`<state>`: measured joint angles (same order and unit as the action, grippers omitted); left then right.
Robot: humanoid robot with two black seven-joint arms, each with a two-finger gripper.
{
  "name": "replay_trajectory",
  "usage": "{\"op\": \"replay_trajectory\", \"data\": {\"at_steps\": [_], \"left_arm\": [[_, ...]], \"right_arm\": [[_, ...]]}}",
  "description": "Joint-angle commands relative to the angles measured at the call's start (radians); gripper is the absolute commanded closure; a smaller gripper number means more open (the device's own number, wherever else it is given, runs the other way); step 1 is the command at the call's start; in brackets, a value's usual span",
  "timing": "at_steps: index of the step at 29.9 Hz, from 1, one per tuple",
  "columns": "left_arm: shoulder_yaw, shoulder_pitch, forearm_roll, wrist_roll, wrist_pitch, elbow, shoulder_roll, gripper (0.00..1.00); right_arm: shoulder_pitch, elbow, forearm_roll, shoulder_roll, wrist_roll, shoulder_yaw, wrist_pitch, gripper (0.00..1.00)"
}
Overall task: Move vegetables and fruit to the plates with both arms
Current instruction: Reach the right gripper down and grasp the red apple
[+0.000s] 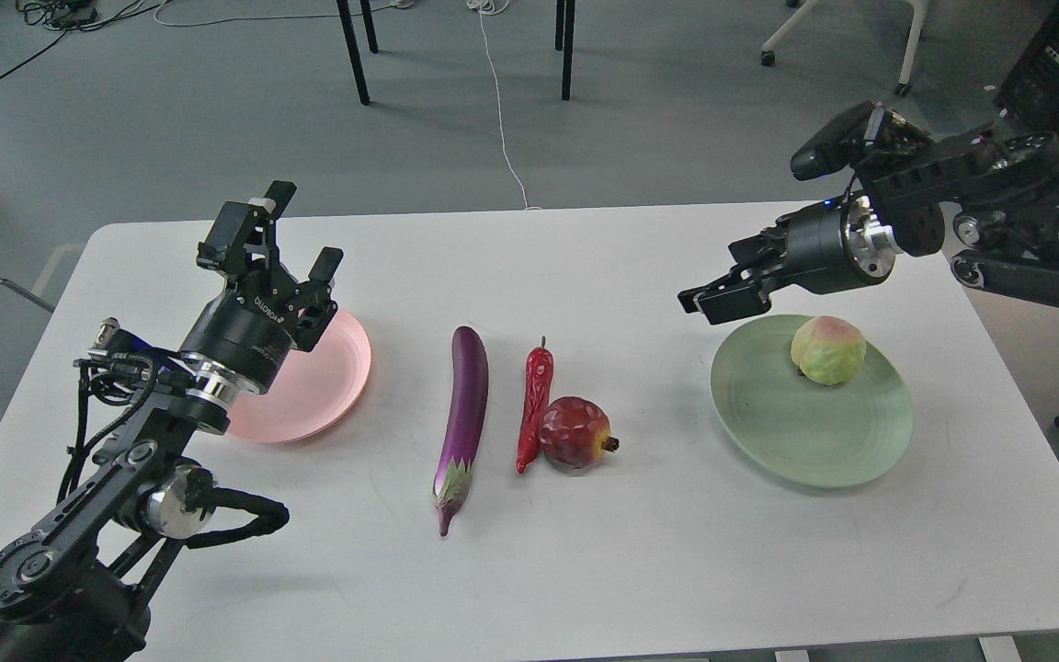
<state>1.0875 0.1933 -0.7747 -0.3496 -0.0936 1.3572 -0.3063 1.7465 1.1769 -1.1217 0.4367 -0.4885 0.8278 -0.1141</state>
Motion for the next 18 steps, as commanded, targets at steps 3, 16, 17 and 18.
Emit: {"op": "replay_trajectory", "data": {"at_steps": [3,16,17,18], "left_arm": [[0.003,-0.003,0.000,0.000,0.002,0.000,-0.002,0.00],[0.006,-0.005,0.000,0.000,0.002,0.000,-0.004,0.00],[0.008,-0.005,0.000,0.000,0.002,0.000,-0.005,0.00],[0.008,-0.005,0.000,0.000,0.003,0.000,-0.005,0.00]], "right_arm": [[0.018,0.004,0.025,-0.183,0.000,0.065,0.005,0.03],[-0.065,-0.184,0.095,-0.437,0.000,0.111,0.014,0.03],[-0.070,-0.186,0.100,-0.437,0.000,0.111,0.014,0.04],[-0.073,-0.187,0.106,-0.437,0.000,0.111,0.014,0.04]]}}
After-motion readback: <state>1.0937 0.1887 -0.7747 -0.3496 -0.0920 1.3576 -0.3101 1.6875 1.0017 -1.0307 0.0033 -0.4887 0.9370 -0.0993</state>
